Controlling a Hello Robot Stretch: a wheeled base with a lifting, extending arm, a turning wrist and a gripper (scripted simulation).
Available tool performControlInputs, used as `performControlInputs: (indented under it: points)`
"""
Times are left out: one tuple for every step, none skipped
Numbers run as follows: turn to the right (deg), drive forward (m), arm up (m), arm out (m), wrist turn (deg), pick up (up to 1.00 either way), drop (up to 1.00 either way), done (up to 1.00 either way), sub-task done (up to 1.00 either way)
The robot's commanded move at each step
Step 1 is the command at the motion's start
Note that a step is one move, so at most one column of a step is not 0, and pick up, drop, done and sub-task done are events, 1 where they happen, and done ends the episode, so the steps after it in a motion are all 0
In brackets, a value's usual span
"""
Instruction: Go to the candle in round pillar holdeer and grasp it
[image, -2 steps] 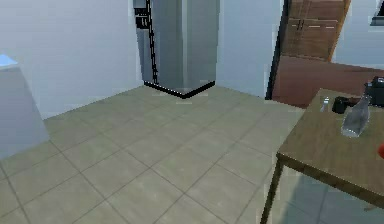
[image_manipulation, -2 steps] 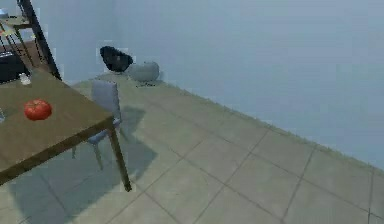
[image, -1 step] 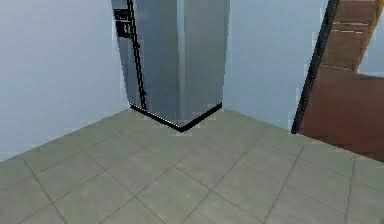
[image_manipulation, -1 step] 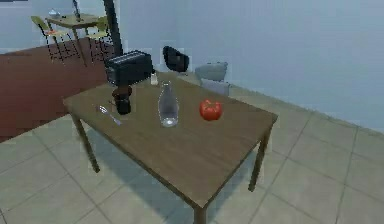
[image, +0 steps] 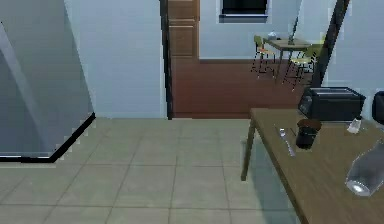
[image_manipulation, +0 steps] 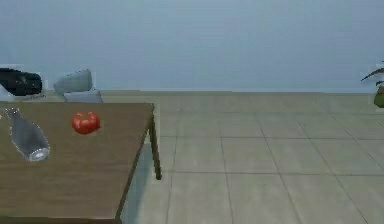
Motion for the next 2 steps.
performControlInputs:
  points:
    - [0.0, 1.0, 0.0, 0.0, 0.0, 0.0, 0.0, 0.0, 0.0]
    - [3.0, 0.0, 0.0, 0.0, 0.0, 0.0, 0.0, 0.0, 0.0]
